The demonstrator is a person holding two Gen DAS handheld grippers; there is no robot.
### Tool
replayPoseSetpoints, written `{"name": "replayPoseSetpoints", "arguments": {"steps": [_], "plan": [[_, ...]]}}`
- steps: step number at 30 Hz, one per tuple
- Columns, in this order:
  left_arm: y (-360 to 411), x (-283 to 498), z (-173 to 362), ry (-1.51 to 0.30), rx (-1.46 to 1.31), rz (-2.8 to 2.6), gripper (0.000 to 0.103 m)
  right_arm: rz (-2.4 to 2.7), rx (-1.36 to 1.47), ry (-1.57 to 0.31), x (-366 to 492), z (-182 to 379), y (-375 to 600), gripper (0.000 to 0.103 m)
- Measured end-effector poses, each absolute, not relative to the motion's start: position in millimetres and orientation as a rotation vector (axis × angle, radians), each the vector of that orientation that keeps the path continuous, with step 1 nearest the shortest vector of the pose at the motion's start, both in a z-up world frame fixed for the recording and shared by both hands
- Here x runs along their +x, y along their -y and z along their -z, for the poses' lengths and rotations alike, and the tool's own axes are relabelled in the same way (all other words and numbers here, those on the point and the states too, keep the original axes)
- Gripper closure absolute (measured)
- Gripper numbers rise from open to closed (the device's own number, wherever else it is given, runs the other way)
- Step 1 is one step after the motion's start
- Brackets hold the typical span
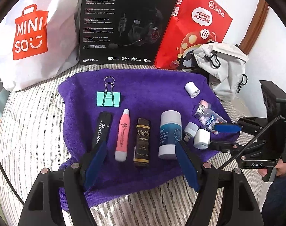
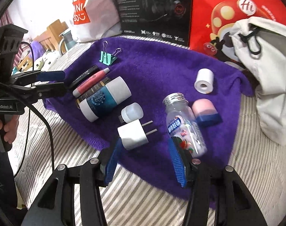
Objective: Organize rigid objects
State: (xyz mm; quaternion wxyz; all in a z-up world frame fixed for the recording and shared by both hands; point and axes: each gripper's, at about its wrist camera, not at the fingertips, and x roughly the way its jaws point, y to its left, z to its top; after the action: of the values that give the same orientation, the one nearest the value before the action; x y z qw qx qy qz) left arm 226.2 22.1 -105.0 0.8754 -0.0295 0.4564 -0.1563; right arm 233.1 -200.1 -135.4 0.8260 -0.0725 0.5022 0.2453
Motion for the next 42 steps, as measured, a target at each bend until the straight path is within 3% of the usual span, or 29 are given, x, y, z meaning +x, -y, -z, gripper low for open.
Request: {"name": "replayPoseSetpoints", "arguments": {"steps": [6, 12, 16, 19, 29, 42], "plan": [[-19.7, 211.6, 97.0, -0.939, -0.058, 0.328, 0.029, -0.497, -0.136, -1.043, 211.1, 123.8, 211.6, 0.046], [-17.8, 190.5, 82.0, -0.912, -0.058, 0.304, 0.017, -0.425, -0.119, -1.012, 181.8, 111.6, 220.3, 0.036], [-16.6, 172.6, 69.0, -0.873, -0.082, 0.283, 0.004, -0.355, -0.053, -0.974, 160.4, 97.9, 228.3, 0.015], [-13.1, 157.9, 61.3, -0.851, -0.089, 0.258, 0.001, -0.304, 0.01, -0.946, 146.7, 87.5, 234.6, 0.001], [3.8, 92.2, 42.8, -0.814, -0.091, 0.166, 0.0, -0.215, 0.108, -0.898, 97.8, 64.8, 241.4, 0.0], [36.7, 14.4, 36.3, -0.799, -0.001, 0.067, 0.0, -0.13, 0.024, -0.887, 29.8, 57.6, 239.1, 0.0]]}}
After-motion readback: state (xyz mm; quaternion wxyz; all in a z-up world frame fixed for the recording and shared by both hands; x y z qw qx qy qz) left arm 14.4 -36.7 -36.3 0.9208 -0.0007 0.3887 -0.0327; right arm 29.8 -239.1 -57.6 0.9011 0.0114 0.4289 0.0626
